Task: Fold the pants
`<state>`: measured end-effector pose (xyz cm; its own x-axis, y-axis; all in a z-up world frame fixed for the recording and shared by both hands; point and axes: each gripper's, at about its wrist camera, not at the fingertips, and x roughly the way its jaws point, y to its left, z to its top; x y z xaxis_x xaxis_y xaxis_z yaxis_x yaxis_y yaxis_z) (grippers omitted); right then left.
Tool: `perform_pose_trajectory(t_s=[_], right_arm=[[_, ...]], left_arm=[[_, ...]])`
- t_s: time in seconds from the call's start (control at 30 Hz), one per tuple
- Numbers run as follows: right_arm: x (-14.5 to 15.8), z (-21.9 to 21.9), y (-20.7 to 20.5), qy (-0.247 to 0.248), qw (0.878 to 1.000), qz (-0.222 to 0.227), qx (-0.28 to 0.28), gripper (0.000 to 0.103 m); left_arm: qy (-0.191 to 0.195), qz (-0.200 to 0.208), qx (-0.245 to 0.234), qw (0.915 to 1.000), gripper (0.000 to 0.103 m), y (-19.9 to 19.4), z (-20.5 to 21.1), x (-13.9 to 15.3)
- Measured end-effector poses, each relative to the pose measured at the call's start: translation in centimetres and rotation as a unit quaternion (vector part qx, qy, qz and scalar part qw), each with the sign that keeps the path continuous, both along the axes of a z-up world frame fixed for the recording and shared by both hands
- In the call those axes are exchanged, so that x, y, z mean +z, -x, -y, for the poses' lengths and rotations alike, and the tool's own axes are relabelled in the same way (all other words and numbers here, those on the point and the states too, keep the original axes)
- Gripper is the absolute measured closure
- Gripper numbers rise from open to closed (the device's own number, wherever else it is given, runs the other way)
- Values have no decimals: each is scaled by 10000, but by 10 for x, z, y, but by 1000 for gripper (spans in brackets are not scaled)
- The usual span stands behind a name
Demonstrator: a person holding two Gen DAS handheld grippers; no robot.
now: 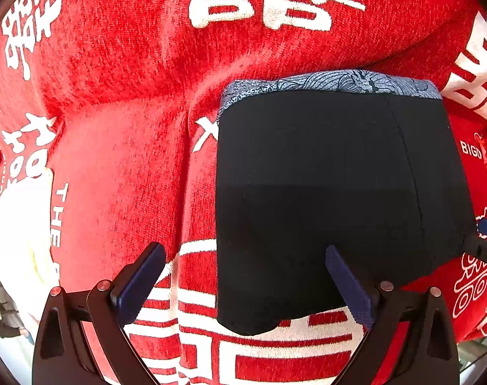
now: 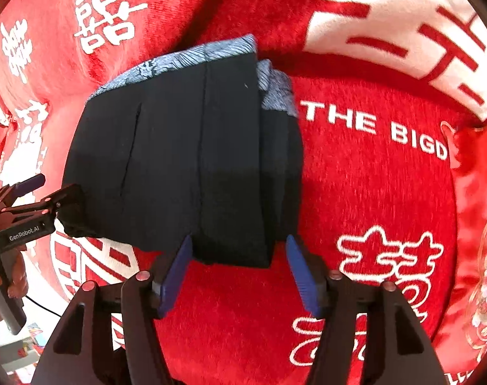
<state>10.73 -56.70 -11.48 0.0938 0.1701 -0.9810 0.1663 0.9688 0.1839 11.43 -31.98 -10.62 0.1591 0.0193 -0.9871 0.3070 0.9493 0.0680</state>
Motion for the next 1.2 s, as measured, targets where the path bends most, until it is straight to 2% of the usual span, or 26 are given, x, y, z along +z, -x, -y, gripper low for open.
perform_pose_trajectory(t_s=[0.2, 0.4, 0.73, 0.83, 0.97, 1.1, 1.2], right_arm=[[5, 13, 3, 187, 9994, 81, -283, 38], [0, 25, -4, 2, 9984, 8, -571, 38], [-9, 25, -13, -213, 9984, -61, -528, 37], [-9, 30, -17, -284, 9984, -2, -499, 37], [-16, 45, -27, -611, 9964, 53, -582, 31], [-31, 60, -35, -1075, 9916, 21, -719, 29], [-40, 68, -39, -1393, 9876, -24, -727, 24]], left_arm=[[-20, 35, 85, 10000, 3, -6, 0, 2], [39, -23, 270, 9996, 3, -18, -6, 0], [274, -161, 356, 9989, 3, -32, -11, -6], [481, -162, 507, 9974, 3, -45, -20, -4], [999, -483, 495, 9926, 3, -61, -25, -13], [1057, -683, 207, 9918, 3, -66, -21, -26], [1259, -746, 115, 9892, 3, -66, -17, -29]])
